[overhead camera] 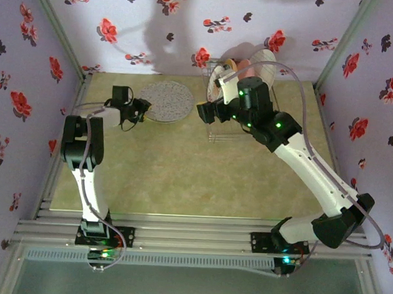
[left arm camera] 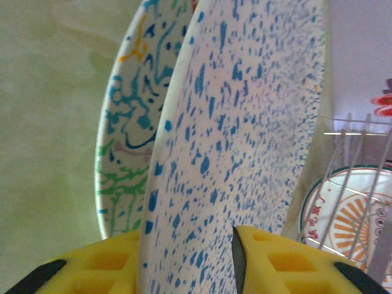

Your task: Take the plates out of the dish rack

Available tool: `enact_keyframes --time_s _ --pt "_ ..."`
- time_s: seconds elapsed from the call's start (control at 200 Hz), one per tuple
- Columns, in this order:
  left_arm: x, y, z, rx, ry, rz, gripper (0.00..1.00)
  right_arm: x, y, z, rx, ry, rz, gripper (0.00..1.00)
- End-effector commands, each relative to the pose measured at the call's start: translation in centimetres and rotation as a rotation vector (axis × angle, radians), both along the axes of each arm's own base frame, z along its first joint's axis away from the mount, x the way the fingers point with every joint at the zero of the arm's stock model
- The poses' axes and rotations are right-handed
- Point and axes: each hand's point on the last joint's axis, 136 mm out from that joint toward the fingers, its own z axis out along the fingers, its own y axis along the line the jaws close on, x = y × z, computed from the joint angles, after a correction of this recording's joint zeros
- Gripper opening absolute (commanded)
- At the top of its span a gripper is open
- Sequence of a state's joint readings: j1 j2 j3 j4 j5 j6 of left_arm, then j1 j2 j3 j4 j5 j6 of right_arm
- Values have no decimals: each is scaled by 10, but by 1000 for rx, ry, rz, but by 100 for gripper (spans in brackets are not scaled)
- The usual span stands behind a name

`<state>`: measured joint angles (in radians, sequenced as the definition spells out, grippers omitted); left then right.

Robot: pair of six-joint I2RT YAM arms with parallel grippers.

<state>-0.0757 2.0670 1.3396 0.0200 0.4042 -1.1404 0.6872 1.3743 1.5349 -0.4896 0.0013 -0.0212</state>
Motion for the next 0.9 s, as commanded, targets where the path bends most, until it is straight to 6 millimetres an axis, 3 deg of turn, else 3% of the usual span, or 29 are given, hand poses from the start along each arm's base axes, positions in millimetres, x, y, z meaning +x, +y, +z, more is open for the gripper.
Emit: enact_keyframes --time_s 0.0,0.685,0.895 --pt "-3 0 -10 37 47 -27 37 3 -5 16 28 -19 -33 99" --pt "0 5 -20 107 152 -47 40 2 -8 16 38 -6 -44 99" --pt "0 5 -22 117 173 -56 49 1 -11 18 40 -5 -57 99"
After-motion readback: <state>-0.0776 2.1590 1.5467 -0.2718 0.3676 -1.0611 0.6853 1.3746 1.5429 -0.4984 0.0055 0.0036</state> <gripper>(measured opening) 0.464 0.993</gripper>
